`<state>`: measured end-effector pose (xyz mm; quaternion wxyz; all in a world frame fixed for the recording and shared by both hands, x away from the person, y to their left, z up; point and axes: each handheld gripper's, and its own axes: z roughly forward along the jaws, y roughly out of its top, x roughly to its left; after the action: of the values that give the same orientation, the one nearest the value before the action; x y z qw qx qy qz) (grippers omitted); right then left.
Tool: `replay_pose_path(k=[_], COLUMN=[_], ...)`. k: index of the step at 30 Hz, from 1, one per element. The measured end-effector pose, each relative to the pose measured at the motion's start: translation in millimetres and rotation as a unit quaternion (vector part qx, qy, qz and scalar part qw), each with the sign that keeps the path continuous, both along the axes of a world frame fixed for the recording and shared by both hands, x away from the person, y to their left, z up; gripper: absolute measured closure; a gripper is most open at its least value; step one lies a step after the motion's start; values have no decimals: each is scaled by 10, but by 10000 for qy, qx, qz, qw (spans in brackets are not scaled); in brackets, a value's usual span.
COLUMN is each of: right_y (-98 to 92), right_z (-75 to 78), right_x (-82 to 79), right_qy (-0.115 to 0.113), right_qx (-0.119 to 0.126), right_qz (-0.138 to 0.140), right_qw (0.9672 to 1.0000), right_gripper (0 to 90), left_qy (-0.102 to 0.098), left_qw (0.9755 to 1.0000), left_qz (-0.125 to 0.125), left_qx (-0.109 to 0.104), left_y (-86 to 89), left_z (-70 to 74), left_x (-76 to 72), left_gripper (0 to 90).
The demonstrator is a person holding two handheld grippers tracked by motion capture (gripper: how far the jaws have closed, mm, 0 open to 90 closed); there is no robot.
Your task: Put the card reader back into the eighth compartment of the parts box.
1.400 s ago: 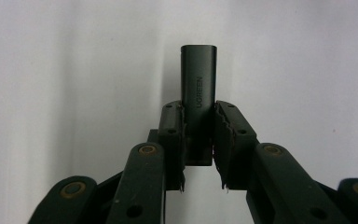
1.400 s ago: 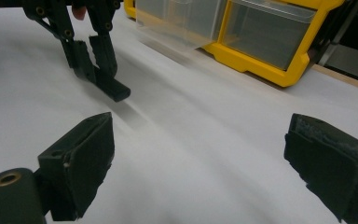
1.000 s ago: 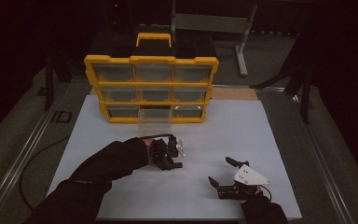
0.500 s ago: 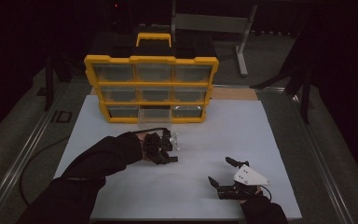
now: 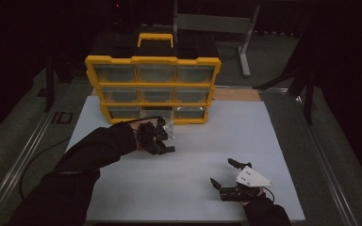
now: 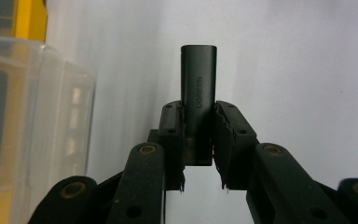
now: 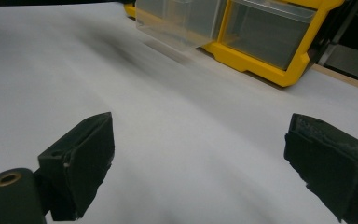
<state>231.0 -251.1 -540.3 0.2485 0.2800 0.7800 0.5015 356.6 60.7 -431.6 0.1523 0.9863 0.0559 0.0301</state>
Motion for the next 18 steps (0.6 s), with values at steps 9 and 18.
replay_pose_path(k=[9, 18], right_y=[0, 4], right_z=[-1, -5], right_x=[0, -1], right_qy=[-1, 11], right_qx=[-4, -9], right_qz=[-2, -1], right_qw=[10000, 10000], right_gripper=[86, 86], left_qy=[-115, -195], left_qw=[9998, 9993], left_qz=[171, 309], left_qx=[-15, 15], left_y=[106, 178], left_z=[127, 229], left_x=[111, 249], left_gripper=[749, 749])
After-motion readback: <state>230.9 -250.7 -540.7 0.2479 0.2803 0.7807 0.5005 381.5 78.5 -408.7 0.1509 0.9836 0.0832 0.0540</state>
